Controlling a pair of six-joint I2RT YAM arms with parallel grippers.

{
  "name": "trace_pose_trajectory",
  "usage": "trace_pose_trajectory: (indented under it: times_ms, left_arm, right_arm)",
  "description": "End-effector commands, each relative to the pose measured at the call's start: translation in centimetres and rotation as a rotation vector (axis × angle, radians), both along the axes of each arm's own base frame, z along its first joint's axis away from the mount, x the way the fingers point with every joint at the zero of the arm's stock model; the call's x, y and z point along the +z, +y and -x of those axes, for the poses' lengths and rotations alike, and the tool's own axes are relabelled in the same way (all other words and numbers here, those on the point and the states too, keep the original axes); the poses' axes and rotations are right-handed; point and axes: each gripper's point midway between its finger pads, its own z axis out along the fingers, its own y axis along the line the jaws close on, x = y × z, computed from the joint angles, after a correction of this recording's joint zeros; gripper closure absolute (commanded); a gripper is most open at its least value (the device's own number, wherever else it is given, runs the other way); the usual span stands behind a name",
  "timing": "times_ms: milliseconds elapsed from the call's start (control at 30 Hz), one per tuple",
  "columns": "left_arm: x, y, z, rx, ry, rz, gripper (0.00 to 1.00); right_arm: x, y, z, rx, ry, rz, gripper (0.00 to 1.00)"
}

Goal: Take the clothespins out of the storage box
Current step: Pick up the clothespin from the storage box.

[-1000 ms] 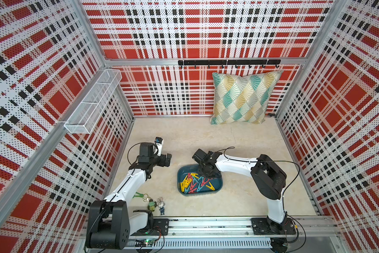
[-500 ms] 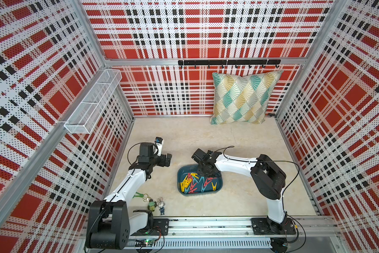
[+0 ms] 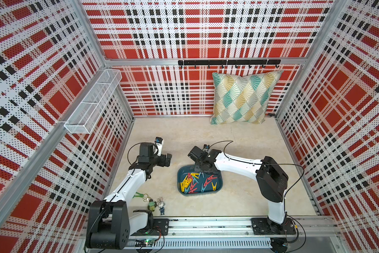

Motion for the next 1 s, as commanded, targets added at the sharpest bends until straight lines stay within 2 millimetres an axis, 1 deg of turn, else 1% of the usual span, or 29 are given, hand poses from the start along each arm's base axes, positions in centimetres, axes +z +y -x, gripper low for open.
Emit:
trace_pose_trajectory:
  times_ms: [0,167,500,600,733,967]
  left_arm:
    - [0.4,0.3,-0.3,0.016,-0.019,0.007,0.01]
    - [0.3,0.3,-0.3,0.017,-0.015,0.005,0.01]
    - [0.1,0.4,-0.4,0.02,-0.009,0.001,0.01]
    - [0.1,0.3,-0.4,0.016,-0.009,-0.001,0.01]
    - [0.1,0.4,-0.4,0.018,-0.007,-0.002,0.01]
    - [0.0,0.4,-0.4,0.019,-0.003,-0.005,0.01]
  right_arm:
    - [2.3,-1.0,-0.1,0.025,-0.057,0.039,0.88]
    - [3.3,-1.6,-0.2,0.047,-0.076,0.065,0.89]
    - [4.8,-2.0,0.4,0.113,-0.085,0.064,0.89]
    - [5.0,-2.3,0.5,0.129,-0.071,0.054,0.89]
    - [5.1,-3.3,0.1,0.132,-0.048,0.034,0.89]
    - [6.1,-6.1,-1.4,0.127,-0.037,0.013,0.89]
